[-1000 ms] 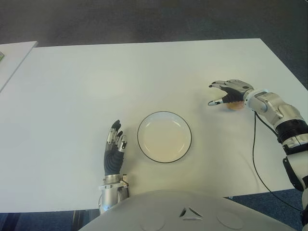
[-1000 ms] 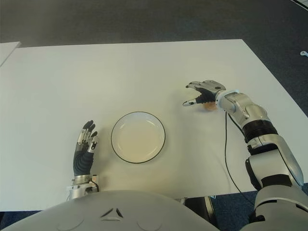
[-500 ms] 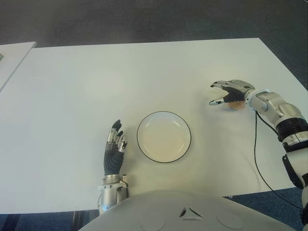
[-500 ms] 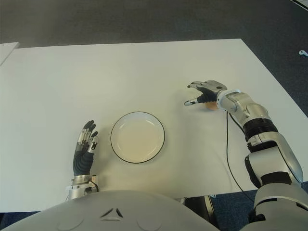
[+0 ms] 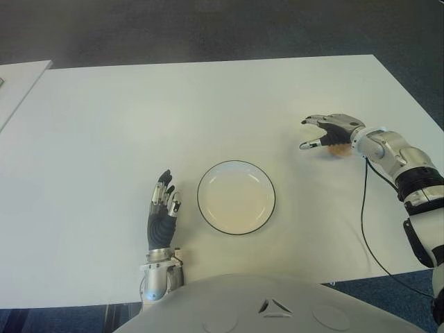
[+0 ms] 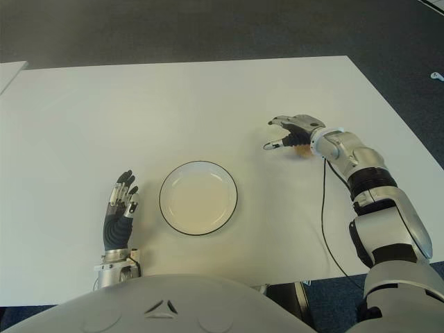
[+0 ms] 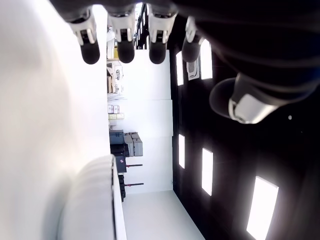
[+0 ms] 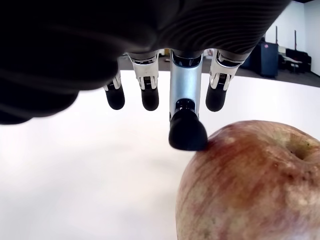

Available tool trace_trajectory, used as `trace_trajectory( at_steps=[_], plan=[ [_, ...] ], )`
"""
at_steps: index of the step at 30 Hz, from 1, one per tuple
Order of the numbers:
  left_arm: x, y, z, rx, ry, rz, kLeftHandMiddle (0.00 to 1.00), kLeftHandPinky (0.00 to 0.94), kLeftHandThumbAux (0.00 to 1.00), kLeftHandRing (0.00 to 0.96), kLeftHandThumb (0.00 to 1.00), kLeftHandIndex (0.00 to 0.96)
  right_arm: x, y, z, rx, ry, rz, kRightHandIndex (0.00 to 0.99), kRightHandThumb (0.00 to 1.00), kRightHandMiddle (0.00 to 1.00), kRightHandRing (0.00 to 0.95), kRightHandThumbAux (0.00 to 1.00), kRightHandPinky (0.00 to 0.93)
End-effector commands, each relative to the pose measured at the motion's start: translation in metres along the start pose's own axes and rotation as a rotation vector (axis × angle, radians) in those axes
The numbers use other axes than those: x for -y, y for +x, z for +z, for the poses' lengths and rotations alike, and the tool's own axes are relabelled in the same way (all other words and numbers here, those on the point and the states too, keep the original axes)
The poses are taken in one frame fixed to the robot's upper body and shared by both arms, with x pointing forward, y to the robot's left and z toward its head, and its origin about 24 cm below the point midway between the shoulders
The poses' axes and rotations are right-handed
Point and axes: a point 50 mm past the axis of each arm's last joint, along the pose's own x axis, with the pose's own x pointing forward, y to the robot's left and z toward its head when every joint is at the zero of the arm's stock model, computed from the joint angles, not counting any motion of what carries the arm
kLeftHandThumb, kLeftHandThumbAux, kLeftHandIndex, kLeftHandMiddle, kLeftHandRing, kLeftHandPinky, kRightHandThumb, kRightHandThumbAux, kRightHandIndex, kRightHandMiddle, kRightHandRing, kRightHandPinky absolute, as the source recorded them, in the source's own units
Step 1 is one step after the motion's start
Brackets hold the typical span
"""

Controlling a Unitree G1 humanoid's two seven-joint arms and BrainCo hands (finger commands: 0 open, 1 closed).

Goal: Put the apples into the plate.

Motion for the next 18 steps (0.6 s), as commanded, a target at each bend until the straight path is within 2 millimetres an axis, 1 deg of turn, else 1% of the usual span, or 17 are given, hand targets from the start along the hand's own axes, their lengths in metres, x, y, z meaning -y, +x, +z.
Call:
trace_trajectory(
  at_steps=[1, 9, 18],
  plan=[
    [-0.0004, -0.0055, -0.0108, -0.065, 0.027, 0.000, 0.000, 0.000, 0.465, 0.000, 0.000, 0.000, -0.0017, 0.0031, 0.0035, 0.019, 0.013, 0.007, 0.000, 0.184, 0.000, 0.000, 0.193, 0.000],
    [0.0007, -0.0046, -0.0112, -0.058, 0.022, 0.002, 0.000, 0.000, 0.465, 0.000, 0.000, 0.000, -0.0010, 0.0047, 0.0042, 0.020, 0.013, 0.004, 0.000, 0.183, 0.000, 0.000, 0.214, 0.000],
    [0.0009, -0.0037, -0.0132, -0.063, 0.010, 0.017, 0.000, 0.000, 0.480, 0.000, 0.000, 0.000, -0.0008, 0.0061, 0.0051, 0.019, 0.006, 0.001, 0.000, 0.169, 0.000, 0.000, 0.213, 0.000]
  ],
)
